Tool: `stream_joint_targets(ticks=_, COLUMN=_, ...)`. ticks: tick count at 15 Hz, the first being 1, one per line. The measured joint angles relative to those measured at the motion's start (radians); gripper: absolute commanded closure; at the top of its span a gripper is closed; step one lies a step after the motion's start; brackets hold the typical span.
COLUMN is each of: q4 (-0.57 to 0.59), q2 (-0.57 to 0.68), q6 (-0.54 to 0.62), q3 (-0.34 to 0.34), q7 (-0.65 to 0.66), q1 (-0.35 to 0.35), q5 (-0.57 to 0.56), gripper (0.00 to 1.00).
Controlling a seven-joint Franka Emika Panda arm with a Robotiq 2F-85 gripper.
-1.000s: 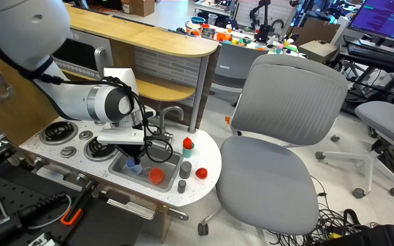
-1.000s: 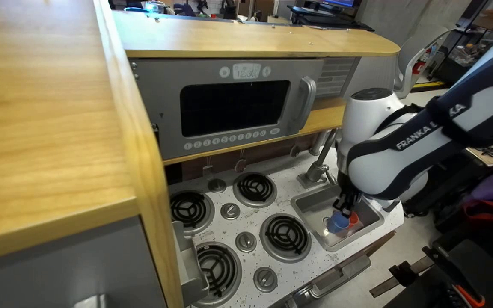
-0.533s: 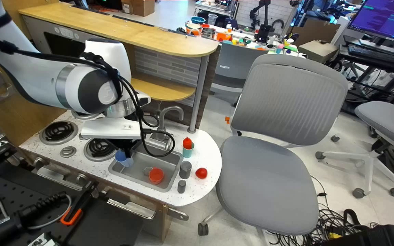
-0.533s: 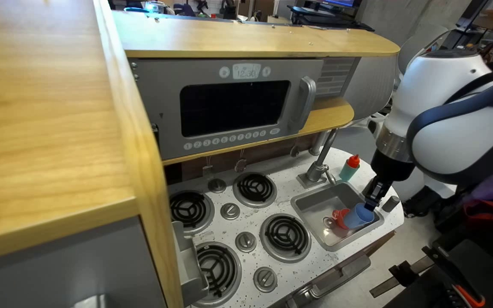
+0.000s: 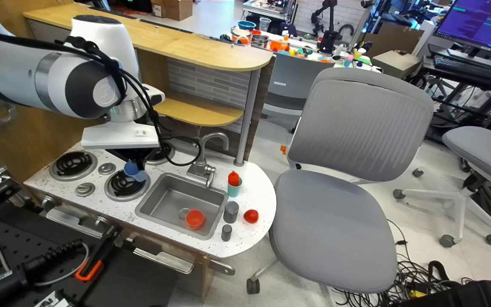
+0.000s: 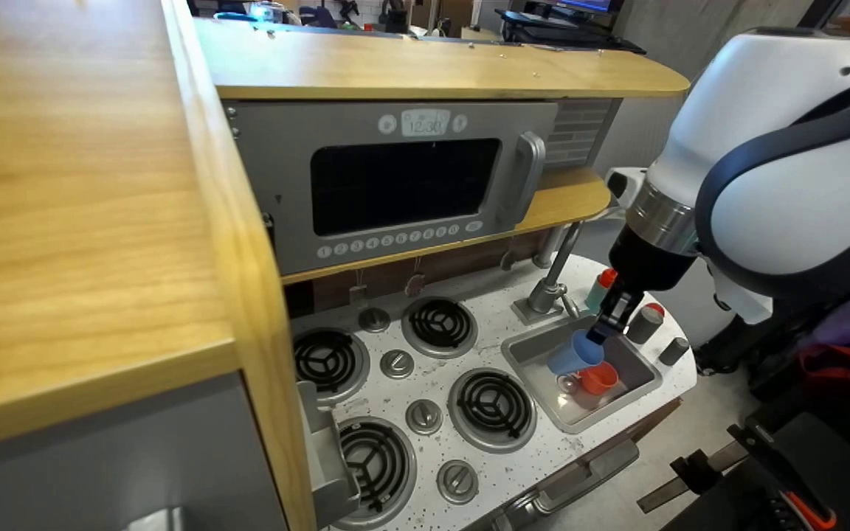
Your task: Remove the blue cup from the sink and place it on the stove
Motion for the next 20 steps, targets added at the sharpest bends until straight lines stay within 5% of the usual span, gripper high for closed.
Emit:
stream_joint_targets(ticks=11, q4=0.262, q2=0.204, q6=-0.243, q3=0.011, q7=0.060, q1=0.107, q5=0.039, gripper=1.00)
stream_joint_targets(ticks=20, q4=0.420, q2=0.325, q6=-0.290, q3=-0.053, q7=0.194, q1=0.135, q5=0.039, gripper=1.00)
